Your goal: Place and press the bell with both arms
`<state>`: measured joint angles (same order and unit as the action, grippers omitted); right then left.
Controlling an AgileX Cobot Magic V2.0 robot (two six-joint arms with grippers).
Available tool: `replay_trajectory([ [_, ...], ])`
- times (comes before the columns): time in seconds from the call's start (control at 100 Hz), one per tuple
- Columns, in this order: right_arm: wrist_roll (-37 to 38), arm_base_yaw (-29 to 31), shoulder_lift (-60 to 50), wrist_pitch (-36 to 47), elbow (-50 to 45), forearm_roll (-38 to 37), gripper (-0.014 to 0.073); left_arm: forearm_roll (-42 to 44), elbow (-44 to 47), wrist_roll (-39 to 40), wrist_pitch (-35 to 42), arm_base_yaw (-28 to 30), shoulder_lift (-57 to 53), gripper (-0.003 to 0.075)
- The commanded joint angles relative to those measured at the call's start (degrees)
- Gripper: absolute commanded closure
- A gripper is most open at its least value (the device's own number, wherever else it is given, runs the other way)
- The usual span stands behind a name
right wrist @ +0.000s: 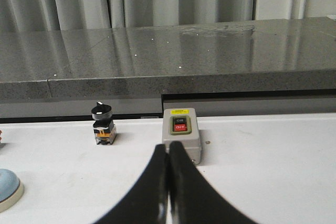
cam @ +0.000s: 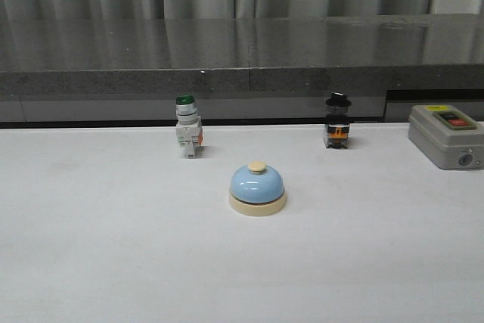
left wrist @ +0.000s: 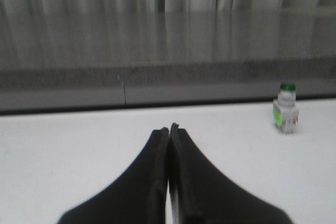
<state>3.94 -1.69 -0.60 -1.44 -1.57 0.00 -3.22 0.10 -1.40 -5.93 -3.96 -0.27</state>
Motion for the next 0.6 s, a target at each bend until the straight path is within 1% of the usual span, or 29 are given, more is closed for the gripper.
replay_trajectory([
  [0.0,-0.31,0.27,-1.09,4.70,0.90,-0.63,0.0654,0.00,2.46,0.57,8.74,0.14,-1.68,0.0741],
  [0.03,-0.31,0.27,-1.09,4.70,0.90,-0.63,0.0654,-0.10,2.31,0.57,7.31,0.14,-1.68,0.0741],
  [0.59,-0.31,0.27,-1.09,4.70,0.90,-0.63,0.0654,-0.10,2.31,0.57,7.54,0.14,-1.68,0.0741],
])
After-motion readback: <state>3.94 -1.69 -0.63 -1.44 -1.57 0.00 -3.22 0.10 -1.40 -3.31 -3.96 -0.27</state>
